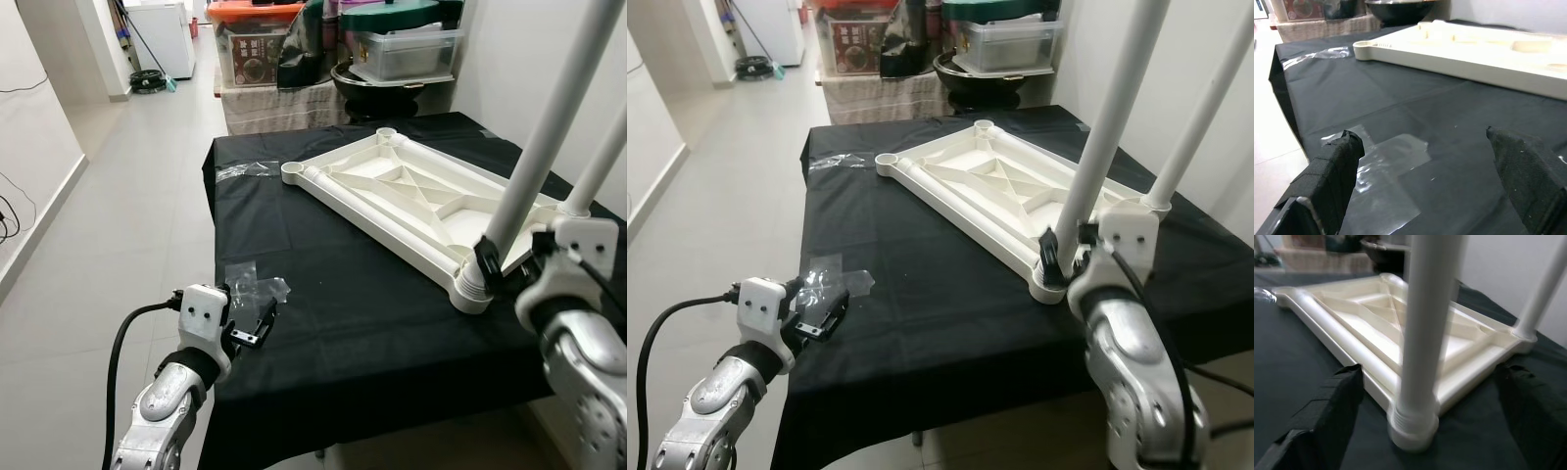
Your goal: Building children table
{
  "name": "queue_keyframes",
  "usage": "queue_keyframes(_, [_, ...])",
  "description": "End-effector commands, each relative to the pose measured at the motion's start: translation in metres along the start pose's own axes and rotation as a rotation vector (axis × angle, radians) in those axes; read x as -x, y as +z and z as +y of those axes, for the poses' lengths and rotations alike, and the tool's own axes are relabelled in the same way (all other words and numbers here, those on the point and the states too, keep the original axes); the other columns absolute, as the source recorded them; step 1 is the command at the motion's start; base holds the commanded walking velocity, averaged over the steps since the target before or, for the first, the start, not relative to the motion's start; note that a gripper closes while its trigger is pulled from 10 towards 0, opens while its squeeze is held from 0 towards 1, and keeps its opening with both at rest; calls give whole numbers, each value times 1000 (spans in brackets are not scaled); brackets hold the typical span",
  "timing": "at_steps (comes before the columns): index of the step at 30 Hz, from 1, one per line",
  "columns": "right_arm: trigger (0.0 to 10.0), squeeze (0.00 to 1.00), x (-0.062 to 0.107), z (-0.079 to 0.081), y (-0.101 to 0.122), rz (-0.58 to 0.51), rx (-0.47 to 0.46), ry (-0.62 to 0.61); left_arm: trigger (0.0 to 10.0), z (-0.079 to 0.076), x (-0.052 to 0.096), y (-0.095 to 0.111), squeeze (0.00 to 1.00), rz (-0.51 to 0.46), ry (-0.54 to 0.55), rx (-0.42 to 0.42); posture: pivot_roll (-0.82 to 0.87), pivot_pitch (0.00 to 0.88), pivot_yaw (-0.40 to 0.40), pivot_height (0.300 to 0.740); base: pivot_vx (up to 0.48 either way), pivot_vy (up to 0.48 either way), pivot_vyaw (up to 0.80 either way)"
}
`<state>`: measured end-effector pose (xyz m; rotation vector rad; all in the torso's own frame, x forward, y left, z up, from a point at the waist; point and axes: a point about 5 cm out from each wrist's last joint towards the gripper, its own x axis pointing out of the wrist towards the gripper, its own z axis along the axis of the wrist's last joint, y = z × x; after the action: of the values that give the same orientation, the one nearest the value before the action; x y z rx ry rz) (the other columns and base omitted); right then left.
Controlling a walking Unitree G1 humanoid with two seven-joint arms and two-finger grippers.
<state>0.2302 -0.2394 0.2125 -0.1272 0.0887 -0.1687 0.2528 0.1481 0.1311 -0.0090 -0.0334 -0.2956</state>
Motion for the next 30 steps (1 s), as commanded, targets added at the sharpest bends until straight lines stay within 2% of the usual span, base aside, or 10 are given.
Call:
queue_keyframes(1, [10000,0,7,0,6,-24,1,70,10000,4,3,-2,0,13,3,9,-30,0,9,740,0,0,0])
queue_keyframes(5, [10000,0,13,8,13,-57,-43,184,10000,3,4,-3,0,18,-2,10,-36,0,17,740,0,0,0])
queue_keyframes(7, [10000,0,20,26,17,-95,-68,369,10000,-1,2,-4,0,19,-18,14,-38,0,22,740,0,0,0])
queue_keyframes(10, [10000,0,17,38,15,-118,-58,450,10000,-3,0,-1,0,9,-29,15,-16,0,11,740,0,0,0])
queue_keyframes(11, [10000,0,12,47,12,-123,-48,500,10000,-2,-1,1,0,-1,-28,13,-5,0,5,740,0,0,0])
queue_keyframes(12, [10000,0,12,47,12,-123,-48,500,10000,-2,-1,1,0,-1,-28,13,-5,0,5,740,0,0,0])
queue_keyframes(17, [10000,0,9,86,6,-159,-85,735,10000,6,5,7,0,-20,-3,4,32,0,-19,740,0,0,0])
queue_keyframes(21, [10000,0,9,90,6,-163,-95,761,10000,6,6,7,0,-22,-2,4,32,0,-19,740,0,-60,0])
queue_keyframes(24, [10000,0,-7,94,-3,-146,-73,778,10000,2,6,8,0,-33,4,8,54,0,-33,740,0,-325,0])
queue_keyframes(30, [10000,0,-15,94,-2,-176,-63,783,10000,1,6,7,0,-29,4,4,62,0,-35,740,0,-427,0])
